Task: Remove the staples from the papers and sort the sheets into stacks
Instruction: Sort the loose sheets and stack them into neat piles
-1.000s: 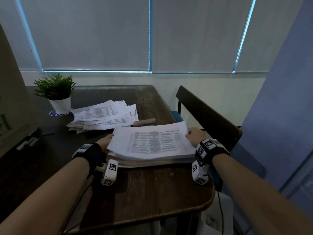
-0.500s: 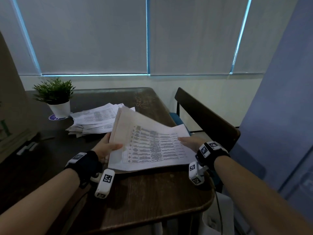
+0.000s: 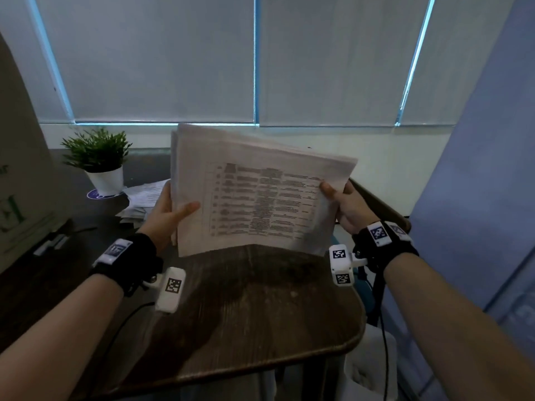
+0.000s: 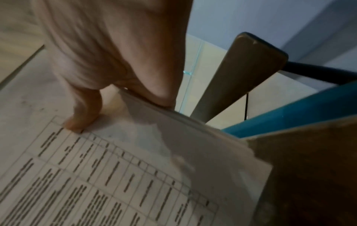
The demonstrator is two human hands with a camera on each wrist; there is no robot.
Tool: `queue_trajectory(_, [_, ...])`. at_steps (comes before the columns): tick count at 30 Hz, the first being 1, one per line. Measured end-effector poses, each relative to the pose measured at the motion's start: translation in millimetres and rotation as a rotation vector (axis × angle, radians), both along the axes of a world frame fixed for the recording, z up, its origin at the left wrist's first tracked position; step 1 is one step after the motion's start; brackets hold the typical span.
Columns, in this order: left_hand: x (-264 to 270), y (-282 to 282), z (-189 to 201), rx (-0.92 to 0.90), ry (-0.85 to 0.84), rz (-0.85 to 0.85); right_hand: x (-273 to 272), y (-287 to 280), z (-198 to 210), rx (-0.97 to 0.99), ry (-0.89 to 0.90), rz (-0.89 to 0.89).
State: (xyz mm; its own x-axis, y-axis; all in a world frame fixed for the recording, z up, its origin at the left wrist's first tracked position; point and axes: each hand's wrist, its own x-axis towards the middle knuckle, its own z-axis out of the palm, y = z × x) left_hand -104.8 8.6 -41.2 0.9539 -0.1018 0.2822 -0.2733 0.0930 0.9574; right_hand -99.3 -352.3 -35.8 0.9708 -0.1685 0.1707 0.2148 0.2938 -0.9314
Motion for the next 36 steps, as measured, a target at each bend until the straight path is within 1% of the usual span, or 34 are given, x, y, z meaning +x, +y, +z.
queue_trajectory(2, [-1, 3, -10, -0.067, 0.066, -0.008, -6, 0, -7, -0.105, -0.002, 0.046])
queue_trajectory(3, [-3, 2, -16, -0.086, 0.083, 0.02, -8, 1, -12, -0.166, 0.008, 0.086])
queue_trajectory(5, [-5, -6, -23, -0.068, 0.072, 0.155, -12, 7, -21, -0.258, 0.01, 0.137])
queue_trajectory(7, [-2, -15, -23, -0.029, 0.045, 0.298, -10, 18, -23, -0.233, 0.012, 0.046])
queue_trajectory(9, [-2, -25, -15, 0.015, 0.011, 0.377, -7, 30, -19, -0.191, -0.003, -0.043])
queue_trajectory(10, [-1, -30, -11, 0.032, -0.015, 0.391, -8, 37, -13, -0.183, -0.027, -0.052])
queue_trajectory(13, [-1, -34, 1, 0.051, -0.069, 0.389, -10, 43, 3, -0.125, -0.082, -0.048])
queue_trajectory(16, [1, -17, 4, -0.018, -0.061, 0.34, -7, 31, 3, -0.066, -0.085, 0.002])
queue_trajectory(20, [2, -4, -11, -0.07, 0.074, 0.247, -9, 22, -17, -0.194, 0.022, 0.076])
queue_trajectory(22, [3, -10, -16, -0.057, 0.085, 0.263, -9, 29, -23, -0.224, 0.038, 0.13])
queue_trajectory(23, [2, -14, -14, -0.052, 0.076, 0.271, -9, 32, -23, -0.237, 0.019, 0.146])
queue_trajectory(25, [2, -14, -10, -0.06, 0.065, 0.289, -9, 34, -21, -0.167, 0.015, 0.177])
queue_trajectory(27, [4, -11, -8, -0.053, 0.063, 0.318, -6, 33, -23, -0.07, 0.055, 0.133])
queue_trajectory(29, [7, -13, -12, 0.004, 0.09, 0.323, 1, 33, -29, -0.116, 0.042, 0.093])
queue_trajectory(31, [11, -21, -15, 0.055, 0.092, 0.364, 5, 39, -33, -0.161, 0.046, 0.004])
queue_trajectory(33, [11, -30, -12, 0.038, 0.067, 0.42, 6, 40, -34, -0.161, 0.06, -0.069])
queue_trajectory(36, [7, -31, 1, 0.0, 0.035, 0.418, 6, 34, -32, -0.146, 0.037, -0.066])
